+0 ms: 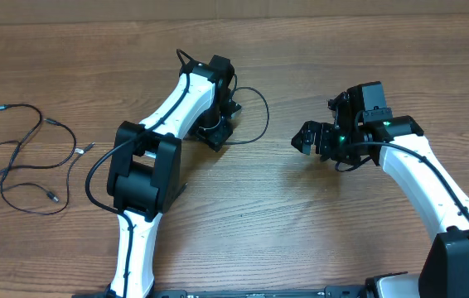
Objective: Untangle cables
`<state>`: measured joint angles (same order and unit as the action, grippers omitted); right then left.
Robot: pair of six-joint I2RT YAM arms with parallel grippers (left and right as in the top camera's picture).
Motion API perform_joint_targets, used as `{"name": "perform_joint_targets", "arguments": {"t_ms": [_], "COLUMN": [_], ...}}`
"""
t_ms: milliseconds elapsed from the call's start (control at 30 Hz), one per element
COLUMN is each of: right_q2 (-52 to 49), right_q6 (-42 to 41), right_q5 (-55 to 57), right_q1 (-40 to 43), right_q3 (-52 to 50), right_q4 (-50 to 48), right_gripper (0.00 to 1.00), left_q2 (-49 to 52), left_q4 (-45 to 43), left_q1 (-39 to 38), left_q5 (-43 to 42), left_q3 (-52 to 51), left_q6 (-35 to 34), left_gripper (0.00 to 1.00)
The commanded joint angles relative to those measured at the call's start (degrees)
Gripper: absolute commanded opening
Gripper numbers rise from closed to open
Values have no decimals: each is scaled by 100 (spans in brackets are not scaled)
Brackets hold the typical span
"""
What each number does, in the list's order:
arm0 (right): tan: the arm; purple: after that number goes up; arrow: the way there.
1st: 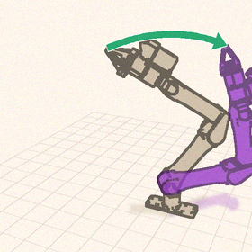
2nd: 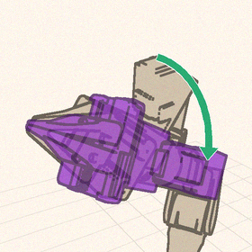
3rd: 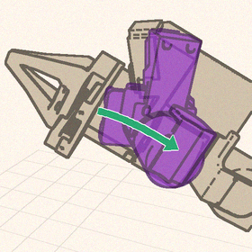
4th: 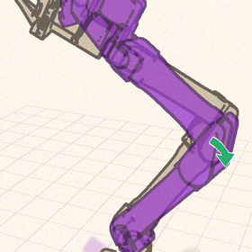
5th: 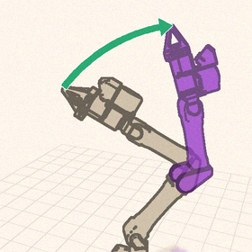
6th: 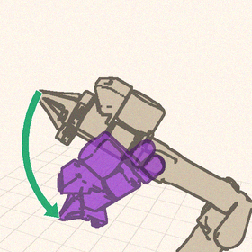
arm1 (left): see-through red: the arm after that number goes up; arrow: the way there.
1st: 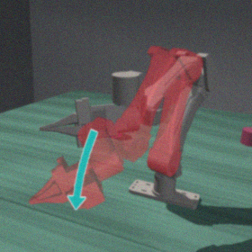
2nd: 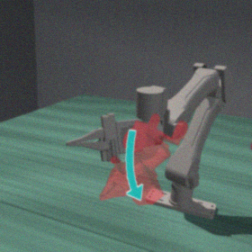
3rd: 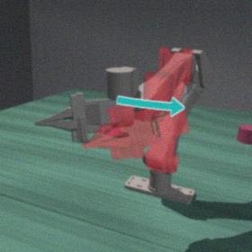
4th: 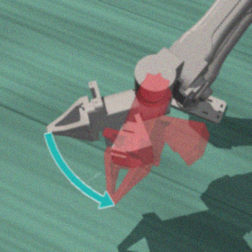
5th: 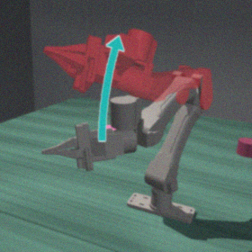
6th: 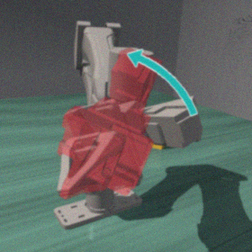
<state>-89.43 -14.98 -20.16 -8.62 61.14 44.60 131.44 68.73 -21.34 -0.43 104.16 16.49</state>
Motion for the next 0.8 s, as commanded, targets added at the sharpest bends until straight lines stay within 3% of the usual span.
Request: {"name": "perform_joint_targets", "arguments": {"t_ms": [0, 467, 600, 767], "right_q2": [26, 26, 26, 26], "right_q6": [0, 0, 0, 0], "right_q5": [87, 107, 107, 107], "right_q1": [2, 2, 2, 2], "right_q3": [107, 107, 107, 107], "right_q4": [7, 13, 9, 9], "right_gripper": [100, 100, 100, 100], "left_q2": [170, 234, 234, 234], "left_q4": [-11, -13, 4, -4], "left_q1": [33, 33, 20, 20], "left_q5": [-63, -63, -63, -68], "left_q3": [-92, -94, -94, -94], "left_q6": [-20, -22, -22, -46], "left_gripper": [57, 57, 47, 23]}}
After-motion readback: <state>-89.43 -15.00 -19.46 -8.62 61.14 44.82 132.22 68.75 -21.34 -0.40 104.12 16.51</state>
